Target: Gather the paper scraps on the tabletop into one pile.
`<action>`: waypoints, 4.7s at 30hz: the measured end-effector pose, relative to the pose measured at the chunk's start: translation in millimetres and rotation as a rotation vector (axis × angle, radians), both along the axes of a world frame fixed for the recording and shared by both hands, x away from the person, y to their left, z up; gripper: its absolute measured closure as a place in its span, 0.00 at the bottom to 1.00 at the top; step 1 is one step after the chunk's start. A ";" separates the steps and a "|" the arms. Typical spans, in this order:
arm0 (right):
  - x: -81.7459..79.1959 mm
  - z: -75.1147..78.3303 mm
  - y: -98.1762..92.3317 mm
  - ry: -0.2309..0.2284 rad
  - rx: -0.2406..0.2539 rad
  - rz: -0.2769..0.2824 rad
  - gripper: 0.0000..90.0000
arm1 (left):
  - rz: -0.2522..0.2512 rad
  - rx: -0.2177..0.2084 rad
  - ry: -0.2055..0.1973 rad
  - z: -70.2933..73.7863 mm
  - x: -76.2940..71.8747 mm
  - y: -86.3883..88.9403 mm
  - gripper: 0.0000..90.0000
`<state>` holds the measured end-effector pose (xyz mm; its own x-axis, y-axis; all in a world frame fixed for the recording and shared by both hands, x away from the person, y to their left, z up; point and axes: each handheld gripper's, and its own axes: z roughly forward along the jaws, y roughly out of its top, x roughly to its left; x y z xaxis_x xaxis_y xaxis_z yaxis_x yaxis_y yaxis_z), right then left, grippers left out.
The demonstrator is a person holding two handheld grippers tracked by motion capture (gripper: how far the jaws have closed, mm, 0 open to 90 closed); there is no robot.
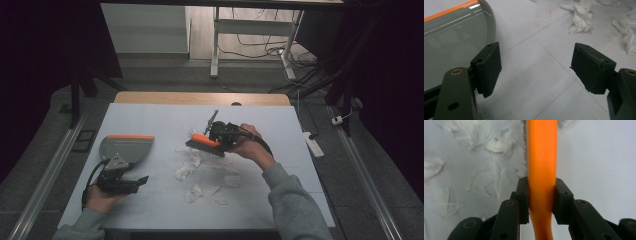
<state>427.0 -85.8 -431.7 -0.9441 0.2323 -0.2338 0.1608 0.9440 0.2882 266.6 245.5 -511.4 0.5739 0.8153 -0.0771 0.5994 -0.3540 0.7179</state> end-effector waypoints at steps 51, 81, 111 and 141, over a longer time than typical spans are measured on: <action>40.3 -19.1 16.9 -0.002 -0.072 -0.001 0.78 | -0.007 0.001 0.005 -1.7 0.6 0.0 0.28; 53.4 -24.7 36.7 -0.024 -0.071 -0.053 0.78 | -0.005 -0.002 0.003 -1.9 0.3 0.8 0.29; 4.9 23.7 18.1 0.013 0.304 -0.110 0.78 | 0.002 -0.003 0.000 -1.6 0.1 1.1 0.29; 15.3 -23.1 18.3 0.157 0.439 -0.392 0.78 | -0.005 0.007 0.004 -3.1 0.8 -0.4 0.29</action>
<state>442.3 -67.5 -454.8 -0.7845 0.6125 0.0974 0.5441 0.6043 0.5820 267.4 245.1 -514.5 0.5780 0.8127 -0.0743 0.6006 -0.3620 0.7129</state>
